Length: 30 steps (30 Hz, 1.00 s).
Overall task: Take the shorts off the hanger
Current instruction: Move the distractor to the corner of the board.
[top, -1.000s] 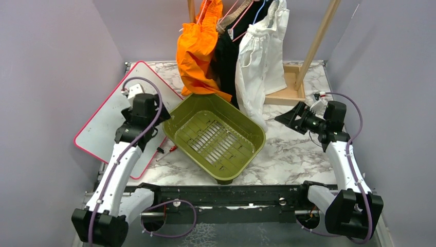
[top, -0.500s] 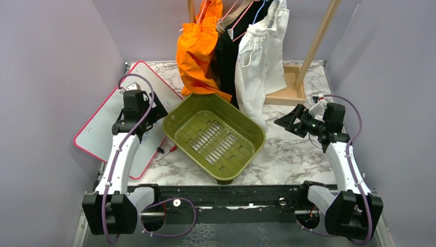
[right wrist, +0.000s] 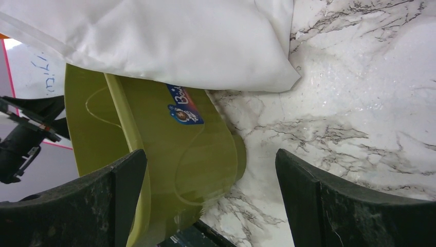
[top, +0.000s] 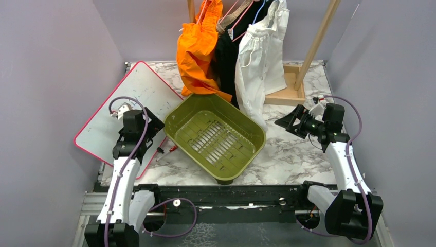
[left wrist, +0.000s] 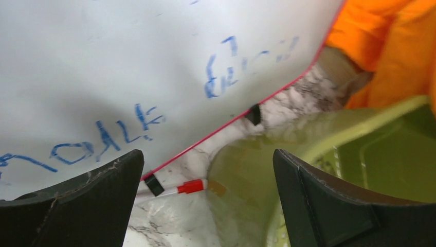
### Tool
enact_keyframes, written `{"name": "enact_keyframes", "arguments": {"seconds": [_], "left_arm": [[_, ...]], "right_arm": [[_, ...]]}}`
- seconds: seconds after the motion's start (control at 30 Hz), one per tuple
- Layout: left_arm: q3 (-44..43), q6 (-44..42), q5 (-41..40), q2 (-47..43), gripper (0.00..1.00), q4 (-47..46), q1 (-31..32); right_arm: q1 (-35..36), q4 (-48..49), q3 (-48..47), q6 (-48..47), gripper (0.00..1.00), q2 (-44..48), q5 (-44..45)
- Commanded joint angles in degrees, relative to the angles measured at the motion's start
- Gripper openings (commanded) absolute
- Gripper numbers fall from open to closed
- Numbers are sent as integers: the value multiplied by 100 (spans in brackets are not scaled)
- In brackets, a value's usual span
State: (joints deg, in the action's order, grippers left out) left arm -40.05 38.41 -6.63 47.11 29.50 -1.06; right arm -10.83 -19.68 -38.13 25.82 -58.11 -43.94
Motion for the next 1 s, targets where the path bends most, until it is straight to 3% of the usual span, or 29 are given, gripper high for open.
{"name": "enact_keyframes", "arguments": {"seconds": [0.0, 0.47, 0.63, 0.97], "left_arm": [[447, 274, -517, 359, 99, 25, -35], [229, 129, -647, 1807, 99, -1362, -339], [-220, -219, -530, 2267, 99, -1664, -486], [-860, -117, 1374, 3499, 94, -2452, -485]], "right_arm": [[11, -49, 54, -34, 97, -43, 127], [11, -62, 104, -58, 98, -46, 136], [10, -29, 125, -52, 97, -72, 122], [11, -47, 96, -44, 98, -126, 138]]}}
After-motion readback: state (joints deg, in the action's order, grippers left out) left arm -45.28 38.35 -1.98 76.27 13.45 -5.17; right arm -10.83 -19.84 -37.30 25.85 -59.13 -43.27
